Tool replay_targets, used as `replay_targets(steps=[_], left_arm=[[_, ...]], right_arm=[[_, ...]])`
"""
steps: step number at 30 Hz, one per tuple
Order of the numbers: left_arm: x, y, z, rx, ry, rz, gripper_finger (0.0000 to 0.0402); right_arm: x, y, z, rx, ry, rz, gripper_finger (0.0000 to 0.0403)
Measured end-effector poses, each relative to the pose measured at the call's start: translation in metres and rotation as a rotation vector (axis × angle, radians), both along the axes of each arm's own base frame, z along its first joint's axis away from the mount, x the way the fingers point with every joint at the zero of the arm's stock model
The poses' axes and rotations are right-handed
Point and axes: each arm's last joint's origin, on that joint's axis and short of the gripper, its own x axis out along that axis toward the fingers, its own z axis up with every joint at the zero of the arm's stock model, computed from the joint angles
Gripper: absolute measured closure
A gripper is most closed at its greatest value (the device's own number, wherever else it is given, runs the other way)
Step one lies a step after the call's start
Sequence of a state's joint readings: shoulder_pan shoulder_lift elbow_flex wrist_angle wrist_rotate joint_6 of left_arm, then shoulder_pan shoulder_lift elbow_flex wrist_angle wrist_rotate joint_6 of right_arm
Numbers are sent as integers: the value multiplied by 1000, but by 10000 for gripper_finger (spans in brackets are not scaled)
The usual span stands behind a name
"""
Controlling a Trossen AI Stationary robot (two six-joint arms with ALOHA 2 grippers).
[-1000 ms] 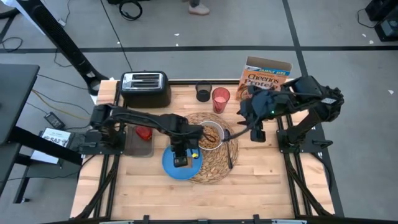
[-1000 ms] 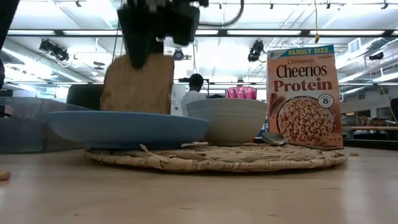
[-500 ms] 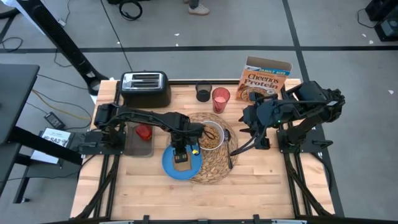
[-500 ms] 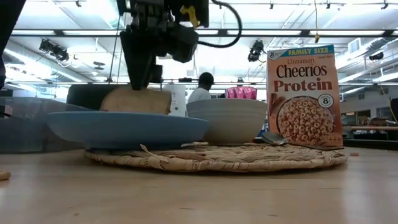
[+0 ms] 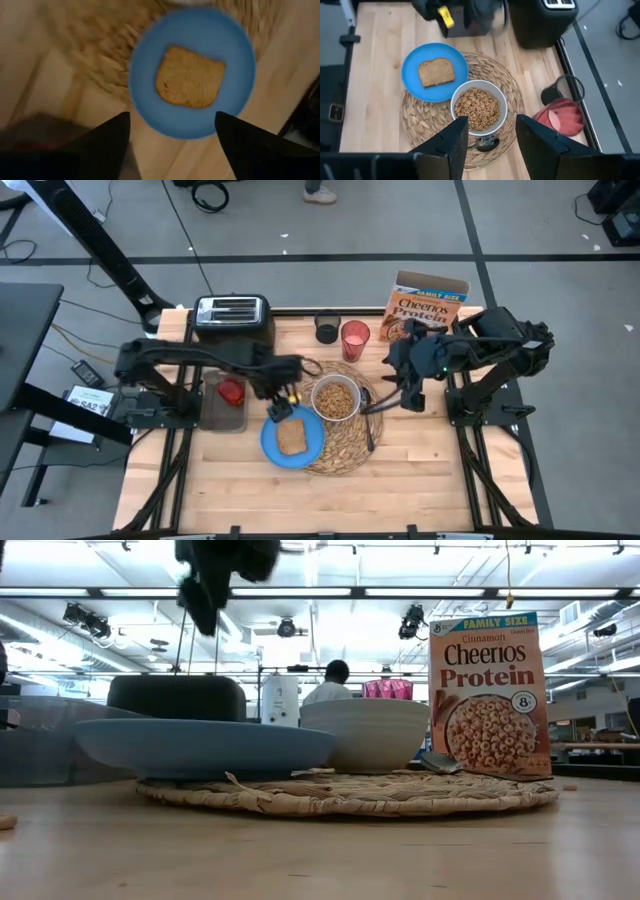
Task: Arrange a breakfast setting
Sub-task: Put the red apple on the brown woven mat
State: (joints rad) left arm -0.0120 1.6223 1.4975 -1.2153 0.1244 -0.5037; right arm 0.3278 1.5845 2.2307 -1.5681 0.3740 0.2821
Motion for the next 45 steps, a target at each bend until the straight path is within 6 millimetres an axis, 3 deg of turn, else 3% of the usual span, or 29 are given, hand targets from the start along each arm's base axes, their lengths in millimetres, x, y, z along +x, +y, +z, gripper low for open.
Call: replay_targets(steps=[5,9,13,18,25,35,45], left_arm=[[-43,-3,33,113,10,405,91],[-78,-10,45,219,86,729,89],[-95,-16,50,211,-21,982,89],[-111,-24,18,234,18,1234,89],[-142,-23,-28,269,55,1537,90],[-141,23,-51,237,19,1753,90],[-139,54,-88,147,69,1755,110]], right_arm=[[4,-7,-3,2,8,-46,208],[7,-9,-10,-23,45,-27,175],[11,-9,-17,-66,88,10,134],[12,-11,-21,-87,122,57,94],[2,-15,-15,-98,121,162,71],[-4,-31,-10,-128,115,187,69],[-21,-42,0,-99,69,156,70]])
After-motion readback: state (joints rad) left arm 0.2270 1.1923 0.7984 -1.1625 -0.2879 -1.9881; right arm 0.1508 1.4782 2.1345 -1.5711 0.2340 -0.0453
